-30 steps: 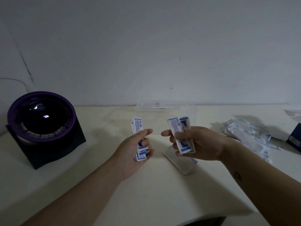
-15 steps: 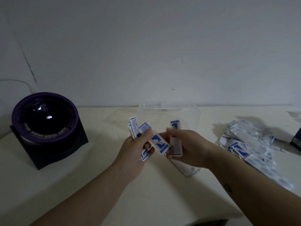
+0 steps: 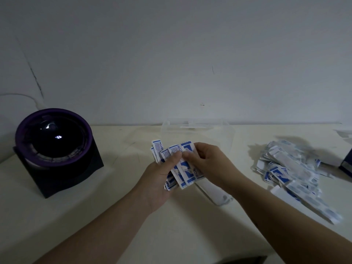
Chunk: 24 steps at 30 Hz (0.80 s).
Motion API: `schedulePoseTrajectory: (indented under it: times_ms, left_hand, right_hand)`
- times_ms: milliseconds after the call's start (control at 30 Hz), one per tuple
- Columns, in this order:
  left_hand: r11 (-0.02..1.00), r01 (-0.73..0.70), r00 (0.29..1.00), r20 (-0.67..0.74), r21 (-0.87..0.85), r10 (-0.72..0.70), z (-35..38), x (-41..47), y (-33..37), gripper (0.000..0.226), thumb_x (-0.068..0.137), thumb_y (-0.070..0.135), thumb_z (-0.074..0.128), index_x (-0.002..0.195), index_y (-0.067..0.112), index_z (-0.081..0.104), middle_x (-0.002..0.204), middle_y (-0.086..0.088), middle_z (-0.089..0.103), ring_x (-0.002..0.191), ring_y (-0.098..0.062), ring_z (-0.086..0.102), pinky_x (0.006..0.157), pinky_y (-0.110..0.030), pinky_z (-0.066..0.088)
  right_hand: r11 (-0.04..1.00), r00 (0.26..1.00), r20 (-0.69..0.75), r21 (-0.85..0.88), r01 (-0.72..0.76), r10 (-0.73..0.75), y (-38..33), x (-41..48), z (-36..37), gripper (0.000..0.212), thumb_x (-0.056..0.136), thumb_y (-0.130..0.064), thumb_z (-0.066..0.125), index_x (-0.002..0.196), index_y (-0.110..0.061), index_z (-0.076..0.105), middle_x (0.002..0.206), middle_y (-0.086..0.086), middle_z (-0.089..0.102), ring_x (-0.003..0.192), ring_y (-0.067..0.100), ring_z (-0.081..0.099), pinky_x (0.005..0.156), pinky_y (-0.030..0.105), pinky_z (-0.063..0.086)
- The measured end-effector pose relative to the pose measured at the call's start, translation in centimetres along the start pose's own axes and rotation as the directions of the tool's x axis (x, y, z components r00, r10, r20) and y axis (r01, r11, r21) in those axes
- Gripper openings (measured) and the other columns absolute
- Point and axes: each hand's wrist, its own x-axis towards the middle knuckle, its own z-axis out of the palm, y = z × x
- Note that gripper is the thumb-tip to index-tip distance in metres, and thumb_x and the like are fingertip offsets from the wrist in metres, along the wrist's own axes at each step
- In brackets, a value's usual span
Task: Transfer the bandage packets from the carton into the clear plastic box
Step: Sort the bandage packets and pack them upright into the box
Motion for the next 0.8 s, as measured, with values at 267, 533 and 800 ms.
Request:
schedulePoseTrajectory:
  times_ms: [267,533,800]
  left_hand:
    - [0.992,0.044,0.999,-0.014,-0.120,-0.046,1.5,-0.3,-1.0,0.021,0.097,0.027,0.046,0.099,0.015,0.064,0.086,-0.005,0.072,0.080,-0.016,0.071,0.064,-0.029,0.056]
    - [0.974,-0.022,0.980,-0.196,-0.228,-0.024,1.2,0.1,-0.1,0.018,0.100,0.019,0.040,0.098,0.014,0.058,0.087,-0.007,0.068,0.075,-0.020,0.064,0.069,-0.037,0.050]
    - [0.938,0.032,0.945,-0.296,-0.345,-0.141,-0.8,1.5,0.1,0.010,0.094,0.020,0.054,0.085,0.019,0.049,0.067,0.003,0.047,0.045,-0.009,0.040,0.049,-0.020,0.045]
  right_hand:
    - [0.994,0.974,-0.218,-0.098,0.043,-0.064,0.9,-0.2,3.7,0.035,0.097,-0.020,0.038,0.074,0.001,0.054,0.071,0.014,0.056,0.065,0.023,0.050,0.061,0.038,0.040]
    - [0.994,0.992,-0.115,-0.095,-0.063,0.052,0.3,0.4,-1.0,0.026,0.092,-0.036,0.053,0.102,-0.018,0.069,0.076,-0.009,0.063,0.063,-0.002,0.055,0.062,0.016,0.042]
    - [0.616,0.930,0.169,-0.784,-0.074,0.327,1.5,-0.8,-3.1,0.051,0.074,-0.043,0.074,0.115,-0.016,0.058,0.098,-0.002,0.056,0.087,0.011,0.049,0.073,0.022,0.039]
